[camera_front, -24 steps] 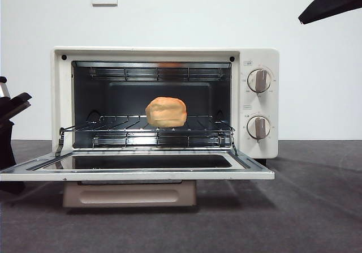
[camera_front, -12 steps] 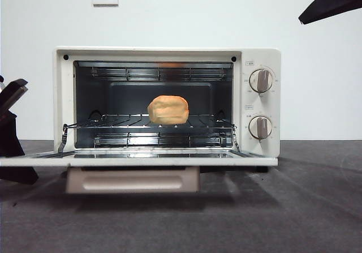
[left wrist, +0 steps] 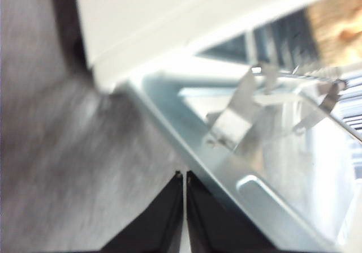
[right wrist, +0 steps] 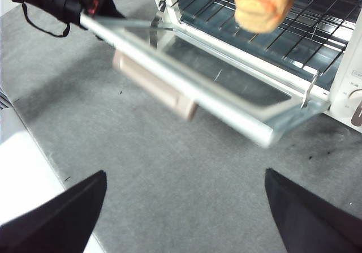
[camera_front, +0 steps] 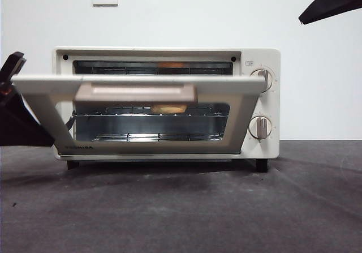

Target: The left arm flap open the oven, the right arm pick bread and place it into oven, the left arm flap close the oven

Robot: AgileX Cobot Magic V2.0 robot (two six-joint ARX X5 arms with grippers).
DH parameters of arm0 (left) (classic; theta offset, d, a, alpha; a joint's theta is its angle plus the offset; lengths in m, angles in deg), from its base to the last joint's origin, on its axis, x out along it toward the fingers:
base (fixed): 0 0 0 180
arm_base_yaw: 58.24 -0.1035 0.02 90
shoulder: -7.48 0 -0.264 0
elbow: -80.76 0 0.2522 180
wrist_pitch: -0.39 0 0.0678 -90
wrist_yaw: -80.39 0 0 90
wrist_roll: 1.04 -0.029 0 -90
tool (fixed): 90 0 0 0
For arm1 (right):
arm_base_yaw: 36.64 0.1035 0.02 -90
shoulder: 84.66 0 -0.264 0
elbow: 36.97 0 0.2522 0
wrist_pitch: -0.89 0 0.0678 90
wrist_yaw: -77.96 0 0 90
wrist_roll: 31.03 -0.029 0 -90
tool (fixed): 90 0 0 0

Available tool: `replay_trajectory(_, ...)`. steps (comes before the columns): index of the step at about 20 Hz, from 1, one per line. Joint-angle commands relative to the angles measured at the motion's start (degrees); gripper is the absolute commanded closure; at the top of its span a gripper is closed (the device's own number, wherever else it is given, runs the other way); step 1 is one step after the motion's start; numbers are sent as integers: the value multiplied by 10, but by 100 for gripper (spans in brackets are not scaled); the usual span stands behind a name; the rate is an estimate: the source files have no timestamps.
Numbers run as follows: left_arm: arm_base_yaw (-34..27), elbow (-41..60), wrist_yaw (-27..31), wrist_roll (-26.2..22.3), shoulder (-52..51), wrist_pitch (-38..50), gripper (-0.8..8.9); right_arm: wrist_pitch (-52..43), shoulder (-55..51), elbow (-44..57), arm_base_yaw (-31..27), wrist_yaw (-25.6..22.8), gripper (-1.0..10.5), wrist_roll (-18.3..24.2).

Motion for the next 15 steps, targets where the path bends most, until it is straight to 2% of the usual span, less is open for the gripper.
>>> replay_trajectory(1,-2,-7,-14,36,5,51,798,-5,2,-8,3,-2,507,-7)
replay_trajectory(9,-9,-8,-15,104,5,154,798,-1,2,-8,3,-2,507,-8)
replay_trajectory(12,-8,-8,-44,103,2,146,798,-1,2,-8,3,-2,507,-8)
replay_trajectory(15,7,-8,-45,86,-38,119,797,-2,2,-8,3,-2,507,-8)
